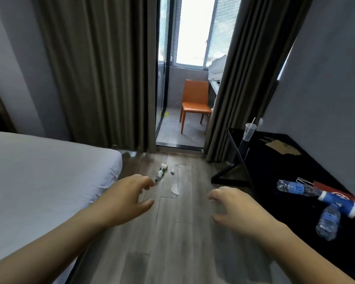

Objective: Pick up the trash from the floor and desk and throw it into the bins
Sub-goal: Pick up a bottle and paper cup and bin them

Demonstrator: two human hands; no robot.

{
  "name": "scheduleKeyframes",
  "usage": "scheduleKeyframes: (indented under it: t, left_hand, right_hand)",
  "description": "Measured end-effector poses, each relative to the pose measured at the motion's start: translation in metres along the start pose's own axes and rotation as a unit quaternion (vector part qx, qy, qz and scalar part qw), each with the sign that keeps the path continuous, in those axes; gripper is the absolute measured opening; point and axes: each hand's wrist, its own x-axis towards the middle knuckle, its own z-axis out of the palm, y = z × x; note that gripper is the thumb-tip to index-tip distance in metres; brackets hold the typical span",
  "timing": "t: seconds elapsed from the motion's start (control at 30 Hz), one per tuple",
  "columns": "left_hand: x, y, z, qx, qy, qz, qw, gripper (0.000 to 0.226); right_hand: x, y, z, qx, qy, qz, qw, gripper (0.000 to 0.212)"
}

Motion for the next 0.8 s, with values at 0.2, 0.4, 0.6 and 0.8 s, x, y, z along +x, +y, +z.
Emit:
scheduleKeyframes:
  t: [0.2, 0.4, 0.6, 0.8]
  left_hand:
    - [0.109, -0.078, -0.004, 0.002, -0.042, -0.011, 0.999, 0.037]
    - [0.202, -0.128, 0.014, -0.007, -0.076, -0.006, 0.997, 0.038]
    - [0.306, -0.165, 0.037, -0.018, -0.078, -0.013, 0.997, 0.035]
    - [0.43, -0.195, 0.056, -0.012, -0.081, -0.041, 0.996, 0.034]
  right_hand:
    - [0.129, 0.008, -0.001, 0.01, -0.032, 0.026, 0.999, 0.046]
    - [0.221, 0.034, 0.01, 0.024, -0.051, 0.052, 0.997, 0.047]
    - [0.323, 0.08, 0.02, 0.025, -0.05, 0.055, 0.997, 0.044]
    - [0.441, 0.146, 0.016, 0.052, -0.042, 0.052, 0.996, 0.044]
